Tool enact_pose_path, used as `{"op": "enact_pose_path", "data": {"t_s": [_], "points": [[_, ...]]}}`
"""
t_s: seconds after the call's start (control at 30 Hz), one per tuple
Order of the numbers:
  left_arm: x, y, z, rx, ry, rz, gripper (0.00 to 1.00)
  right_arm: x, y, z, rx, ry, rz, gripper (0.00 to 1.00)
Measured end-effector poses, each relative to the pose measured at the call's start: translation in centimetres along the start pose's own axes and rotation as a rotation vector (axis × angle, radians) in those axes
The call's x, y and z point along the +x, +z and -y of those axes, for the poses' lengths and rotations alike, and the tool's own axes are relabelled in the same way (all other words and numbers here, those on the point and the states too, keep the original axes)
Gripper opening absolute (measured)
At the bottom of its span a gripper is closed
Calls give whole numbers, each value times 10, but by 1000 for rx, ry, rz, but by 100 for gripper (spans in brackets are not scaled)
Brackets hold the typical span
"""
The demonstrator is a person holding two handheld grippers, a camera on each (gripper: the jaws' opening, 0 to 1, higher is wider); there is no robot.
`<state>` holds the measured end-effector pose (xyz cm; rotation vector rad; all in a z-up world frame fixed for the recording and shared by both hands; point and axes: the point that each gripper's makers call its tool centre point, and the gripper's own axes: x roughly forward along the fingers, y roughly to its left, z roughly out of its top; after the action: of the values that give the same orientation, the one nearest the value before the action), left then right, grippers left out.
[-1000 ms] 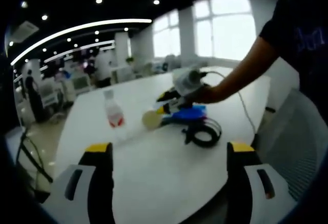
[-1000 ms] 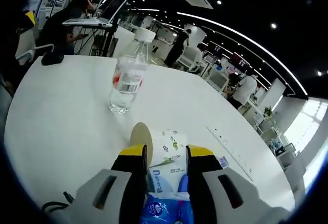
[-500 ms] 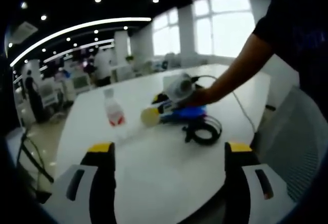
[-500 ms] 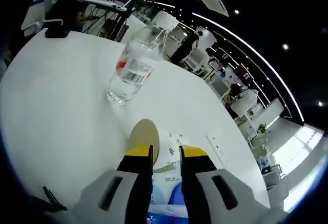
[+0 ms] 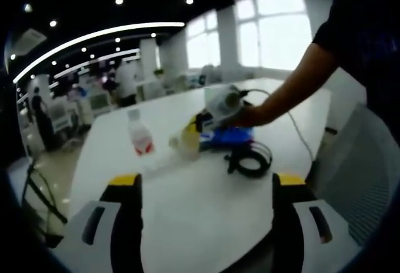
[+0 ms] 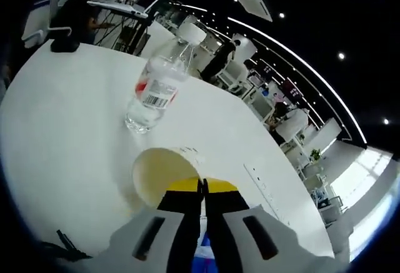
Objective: Arrange the tabletop items into an orderly group along one side of the table until the central work area is clear of visible clutter.
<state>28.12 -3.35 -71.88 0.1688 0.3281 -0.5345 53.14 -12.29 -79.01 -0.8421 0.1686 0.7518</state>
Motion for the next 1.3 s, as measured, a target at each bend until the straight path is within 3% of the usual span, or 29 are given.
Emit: {"op": "enact_pose_path", "data": {"t_s": [0.53, 0.67, 0.9, 1.0, 1.3], "points": [[-2, 5, -3, 31, 26, 13, 79, -37, 1, 4, 108, 26, -1, 0], [-2, 5, -3, 36, 28, 6, 74, -43, 3, 3, 145, 41, 0, 0], [-2, 9, -2, 53, 24, 14, 72, -58, 7, -12, 244, 119, -25, 0], [-2, 13, 0, 57, 20, 17, 65, -63, 7, -20, 280, 160, -47, 0], [0, 22, -2, 77, 27, 7, 59, -80, 12, -39, 334, 233, -90, 0]]}}
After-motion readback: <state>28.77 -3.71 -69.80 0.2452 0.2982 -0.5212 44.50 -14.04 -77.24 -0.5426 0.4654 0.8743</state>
